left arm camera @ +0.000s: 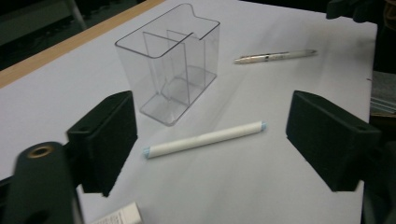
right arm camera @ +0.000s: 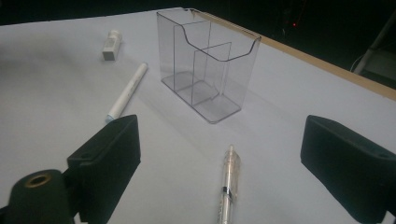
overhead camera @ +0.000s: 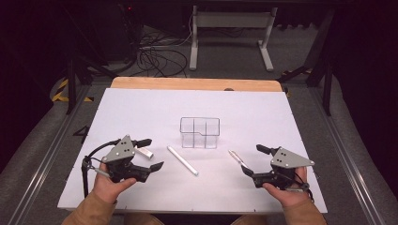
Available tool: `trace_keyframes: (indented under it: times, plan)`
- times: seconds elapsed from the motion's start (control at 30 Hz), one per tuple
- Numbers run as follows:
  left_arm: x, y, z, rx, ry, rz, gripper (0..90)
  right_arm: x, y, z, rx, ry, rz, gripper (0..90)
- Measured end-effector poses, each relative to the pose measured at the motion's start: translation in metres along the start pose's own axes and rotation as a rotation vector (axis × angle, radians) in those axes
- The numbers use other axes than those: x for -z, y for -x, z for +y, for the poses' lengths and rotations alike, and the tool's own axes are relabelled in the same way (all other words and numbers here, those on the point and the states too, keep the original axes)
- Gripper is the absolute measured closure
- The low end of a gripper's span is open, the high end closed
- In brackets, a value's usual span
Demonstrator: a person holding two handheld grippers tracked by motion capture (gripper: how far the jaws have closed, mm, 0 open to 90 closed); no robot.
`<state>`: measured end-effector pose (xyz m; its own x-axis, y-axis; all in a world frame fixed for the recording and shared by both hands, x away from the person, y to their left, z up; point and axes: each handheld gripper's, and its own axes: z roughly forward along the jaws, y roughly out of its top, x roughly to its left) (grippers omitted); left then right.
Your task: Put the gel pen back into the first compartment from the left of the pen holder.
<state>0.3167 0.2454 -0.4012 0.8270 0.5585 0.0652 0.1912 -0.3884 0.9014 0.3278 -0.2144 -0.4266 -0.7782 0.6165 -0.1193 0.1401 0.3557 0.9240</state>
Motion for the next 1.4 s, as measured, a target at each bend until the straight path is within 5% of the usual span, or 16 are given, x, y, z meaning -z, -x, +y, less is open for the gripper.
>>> trace_keyframes:
  times: [0.3,0.43,0.7,1.07,1.4]
  plan:
    - [0.008,0.001,-0.007,-0.006,-0.011,0.034,18.5,0.000,-0.001,0.000,-0.020,-0.004,0.024,24.7]
    - [0.009,0.002,-0.007,0.003,-0.015,0.011,25.2,0.000,-0.002,0.000,-0.024,-0.002,0.021,26.8]
    - [0.011,0.001,-0.009,0.008,-0.004,0.026,21.6,-0.001,-0.003,0.001,-0.036,-0.007,0.019,28.6]
    - [0.014,0.001,-0.010,0.002,-0.011,0.039,21.5,-0.002,-0.005,0.004,-0.068,-0.073,-0.005,37.1]
    - [0.015,0.002,-0.010,0.001,-0.014,0.026,21.2,-0.008,-0.003,0.004,-0.092,-0.212,0.011,42.1]
